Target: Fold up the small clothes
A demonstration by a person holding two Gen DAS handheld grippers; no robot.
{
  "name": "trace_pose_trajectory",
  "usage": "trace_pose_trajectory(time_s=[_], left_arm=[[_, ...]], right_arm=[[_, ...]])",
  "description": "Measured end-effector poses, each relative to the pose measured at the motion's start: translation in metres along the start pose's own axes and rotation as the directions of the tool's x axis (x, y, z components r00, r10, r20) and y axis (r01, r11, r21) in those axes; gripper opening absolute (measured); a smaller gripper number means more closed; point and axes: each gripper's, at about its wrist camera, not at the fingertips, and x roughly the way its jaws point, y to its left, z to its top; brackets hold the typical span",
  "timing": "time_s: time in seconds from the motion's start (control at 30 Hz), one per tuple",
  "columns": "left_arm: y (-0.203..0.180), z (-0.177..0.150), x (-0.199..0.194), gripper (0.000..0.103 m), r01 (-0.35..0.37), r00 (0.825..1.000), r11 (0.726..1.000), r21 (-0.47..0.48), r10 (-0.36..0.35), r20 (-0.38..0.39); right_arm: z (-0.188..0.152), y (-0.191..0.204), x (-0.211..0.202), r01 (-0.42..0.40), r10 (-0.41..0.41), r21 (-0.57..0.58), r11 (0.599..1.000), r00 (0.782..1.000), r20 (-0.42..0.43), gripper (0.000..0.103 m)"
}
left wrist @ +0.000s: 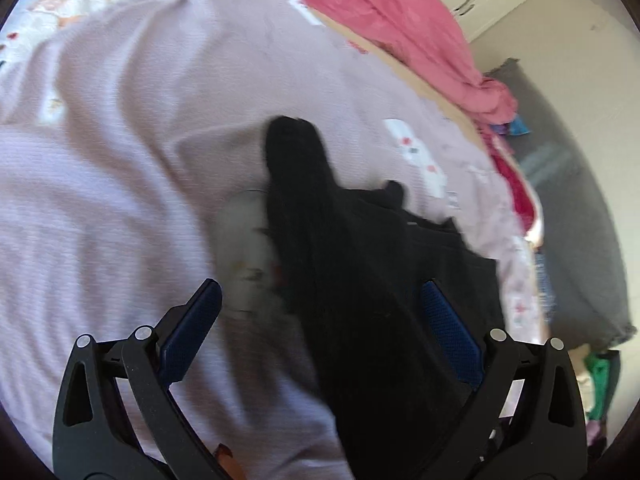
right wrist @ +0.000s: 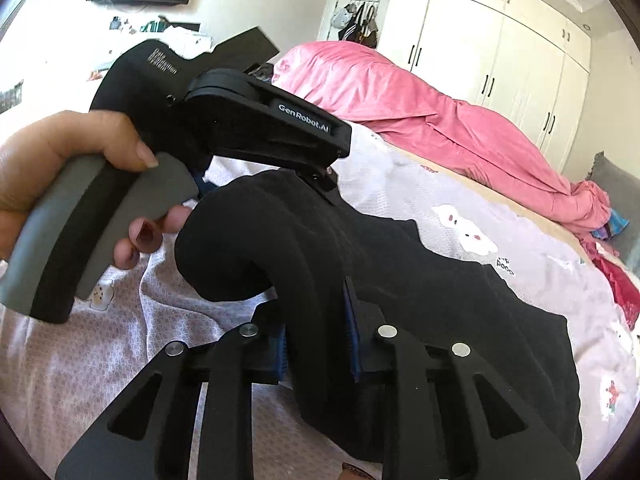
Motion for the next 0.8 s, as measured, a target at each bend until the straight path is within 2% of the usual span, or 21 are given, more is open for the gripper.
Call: trace_pose_trajectory(time_s=[0.03, 0.07, 0.1, 0.2, 0.3, 0.4, 0.6, 0.8], left_arm=[[-0.007, -0.001, 0.001, 0.082, 0.009, 1.0, 1.0, 0.012, -0.009, 0.009], [-0.012, -0.001, 0.002, 0.056, 0.02, 1.0, 1.0, 0.017, -0.02, 0.012], [-0.02, -0.003, 0.003, 0.038, 0.061, 0.998, 0.998, 0.009, -0.061, 0.009], [-0.044, -0.006, 0.002, 0.03, 0.106, 0.994, 0.994, 0.027, -0.107, 0.028], [-0.076, -0.011, 0.001, 0.028, 0.149, 0.988, 0.986, 0.073, -0.152, 0.034], [-0.112, -0.016, 0.005, 0.028, 0.16, 0.986, 0.979, 0.13, -0.164, 0.026], [-0.18, -0.027, 0.04, 0.028, 0.135, 0.991, 0.968, 0.213, -0.131, -0.029], [-0.222, -0.046, 0.084, 0.032, 0.1, 0.993, 0.963, 0.252, -0.08, -0.086]], right_arm=[[0.0, -0.005, -0.003, 0.005, -0.005, 0.02, 1.0, 1.0, 0.008, 0.02], [0.0, -0.01, -0.007, 0.008, -0.009, 0.039, 0.999, 1.0, 0.018, 0.02], [0.0, -0.013, -0.01, 0.009, -0.01, 0.053, 0.999, 1.0, 0.024, 0.02], [-0.005, -0.027, -0.026, 0.019, -0.025, 0.107, 0.994, 0.998, 0.052, 0.019], [-0.014, -0.047, -0.045, 0.038, -0.054, 0.166, 0.985, 0.995, 0.09, 0.018], [-0.024, -0.062, -0.061, 0.053, -0.077, 0.223, 0.973, 0.992, 0.1, 0.018], [-0.051, -0.097, -0.083, 0.091, -0.128, 0.337, 0.937, 0.988, 0.089, 0.017], [-0.079, -0.136, -0.093, 0.112, -0.14, 0.472, 0.875, 0.99, 0.026, 0.011]])
